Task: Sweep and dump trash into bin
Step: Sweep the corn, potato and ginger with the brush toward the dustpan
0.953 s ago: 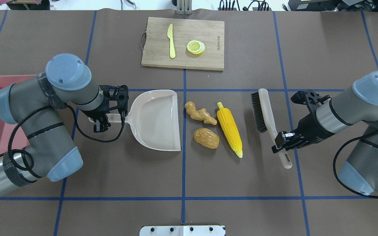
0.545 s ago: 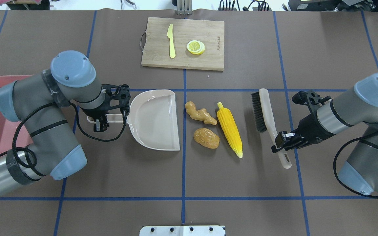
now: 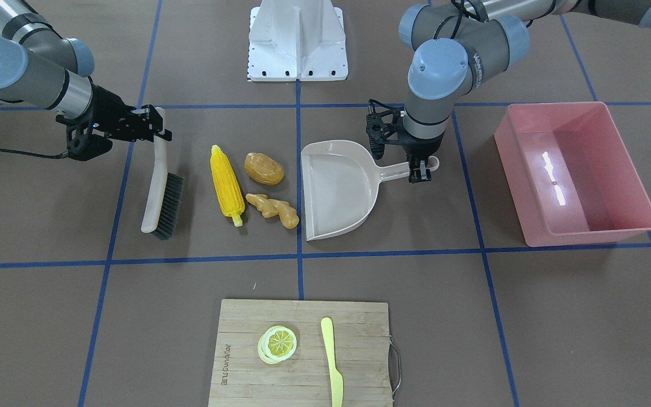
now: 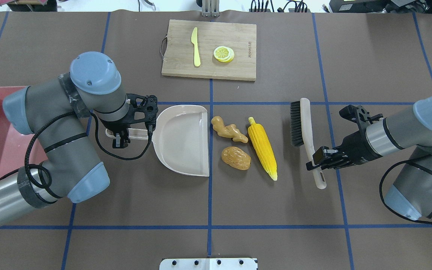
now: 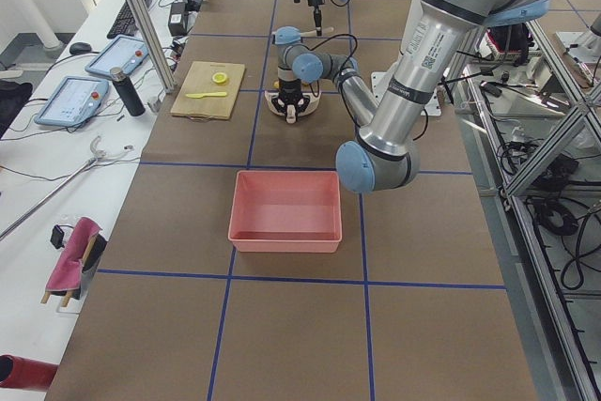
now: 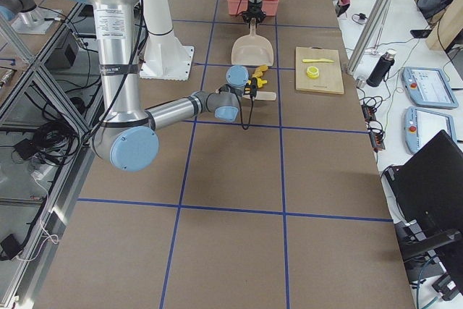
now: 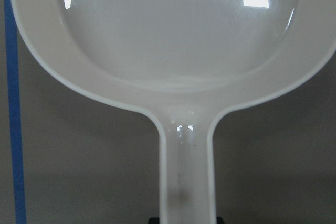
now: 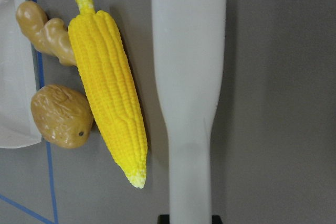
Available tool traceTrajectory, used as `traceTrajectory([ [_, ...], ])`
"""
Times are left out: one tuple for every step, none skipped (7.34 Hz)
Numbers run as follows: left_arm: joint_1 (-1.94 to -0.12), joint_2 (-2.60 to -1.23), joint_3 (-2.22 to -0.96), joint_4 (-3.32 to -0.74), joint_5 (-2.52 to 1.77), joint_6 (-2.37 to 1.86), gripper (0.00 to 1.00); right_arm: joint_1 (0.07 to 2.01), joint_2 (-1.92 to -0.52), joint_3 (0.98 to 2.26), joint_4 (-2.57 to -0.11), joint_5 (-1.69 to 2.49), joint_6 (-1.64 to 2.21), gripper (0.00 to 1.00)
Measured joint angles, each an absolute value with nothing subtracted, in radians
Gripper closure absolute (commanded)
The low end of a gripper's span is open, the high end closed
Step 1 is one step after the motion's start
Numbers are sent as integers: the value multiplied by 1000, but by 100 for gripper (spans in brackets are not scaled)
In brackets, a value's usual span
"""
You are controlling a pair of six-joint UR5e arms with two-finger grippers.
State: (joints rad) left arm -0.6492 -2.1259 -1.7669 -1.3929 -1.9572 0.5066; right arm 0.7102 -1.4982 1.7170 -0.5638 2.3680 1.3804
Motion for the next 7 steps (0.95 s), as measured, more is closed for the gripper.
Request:
traceTrajectory([
  [-648,-2143,-1750,-1392,-1957,508,100,696,-1494,1707,-543,2370,1397,100],
  [-646,-2162,-1730,-1390,-1957,509,100,676,-1491,1704,-537,2370,1405,100],
  [-645,-2176,-1716,-1386,-1957,509,100,650,-1484,1703,-536,2369,1420,100],
  [-645,-2182,-1710,-1385,-1958,509,100,624,-1475,1703,-536,2368,1441,100],
  [-644,-2183,-1711,-1384,-1958,509,100,610,-1468,1706,-537,2366,1459,100],
  [-644,-2183,-1712,-1383,-1959,508,100,599,-1461,1708,-537,2363,1481,100],
  [-644,-2183,-1711,-1383,-1959,508,100,589,-1452,1708,-537,2361,1500,100],
])
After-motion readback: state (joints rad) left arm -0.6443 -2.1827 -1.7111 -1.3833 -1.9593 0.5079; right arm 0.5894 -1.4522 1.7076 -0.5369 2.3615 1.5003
